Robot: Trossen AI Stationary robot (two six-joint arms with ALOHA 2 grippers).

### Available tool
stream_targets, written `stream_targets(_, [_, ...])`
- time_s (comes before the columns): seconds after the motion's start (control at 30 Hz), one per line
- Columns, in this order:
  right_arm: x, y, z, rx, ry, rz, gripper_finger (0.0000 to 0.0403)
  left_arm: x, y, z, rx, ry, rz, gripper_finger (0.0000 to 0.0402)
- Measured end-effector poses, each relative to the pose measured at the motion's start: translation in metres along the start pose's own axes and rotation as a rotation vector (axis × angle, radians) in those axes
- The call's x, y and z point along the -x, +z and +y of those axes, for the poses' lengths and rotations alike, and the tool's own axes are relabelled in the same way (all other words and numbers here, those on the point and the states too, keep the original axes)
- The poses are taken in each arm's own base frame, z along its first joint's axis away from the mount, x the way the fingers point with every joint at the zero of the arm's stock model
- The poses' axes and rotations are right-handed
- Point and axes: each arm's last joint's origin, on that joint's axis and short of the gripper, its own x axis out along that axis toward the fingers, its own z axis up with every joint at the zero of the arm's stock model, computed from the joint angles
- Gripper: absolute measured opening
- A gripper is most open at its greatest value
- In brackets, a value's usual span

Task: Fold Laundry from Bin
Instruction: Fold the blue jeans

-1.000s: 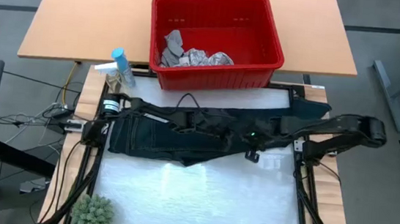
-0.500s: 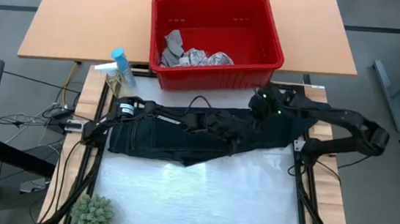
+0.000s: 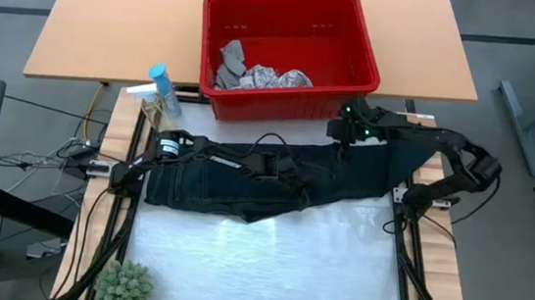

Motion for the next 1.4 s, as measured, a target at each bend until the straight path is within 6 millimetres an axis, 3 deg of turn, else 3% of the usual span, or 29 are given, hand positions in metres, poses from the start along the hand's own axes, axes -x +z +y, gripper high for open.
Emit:
stream_targets(0.1, [-0.001, 0.007, -0.010, 0.001, 0.032, -0.033, 0.0196, 0.000, -0.001, 0.001, 0.021, 0.022, 0.006, 0.0000])
stream_targets(0.3, [-0.015, 0.001, -0.011, -0.026, 0.166, 0.007, 0.0188, 0.000, -0.004, 0.002, 0.033, 0.042, 0.031, 0.0000])
stream_targets(0.57, [-0.024, -0.001, -0.013, 0.010, 0.168, 0.006, 0.0183, 0.000, -0.004, 0.002, 0.017, 0.046, 0.034, 0.0000])
stream_targets(1.07, [-0.039, -0.008, -0.010, 0.000, 0.239, 0.048, 0.0018, 0.000, -0.004, 0.003, -0.009, 0.060, 0.032, 0.0000])
stream_targets(1.4, [-0.018, 0.002, -0.025, -0.045, 0.100, 0.025, 0.0014, 0.000, -0.004, 0.004, -0.030, 0.051, 0.037, 0.0000])
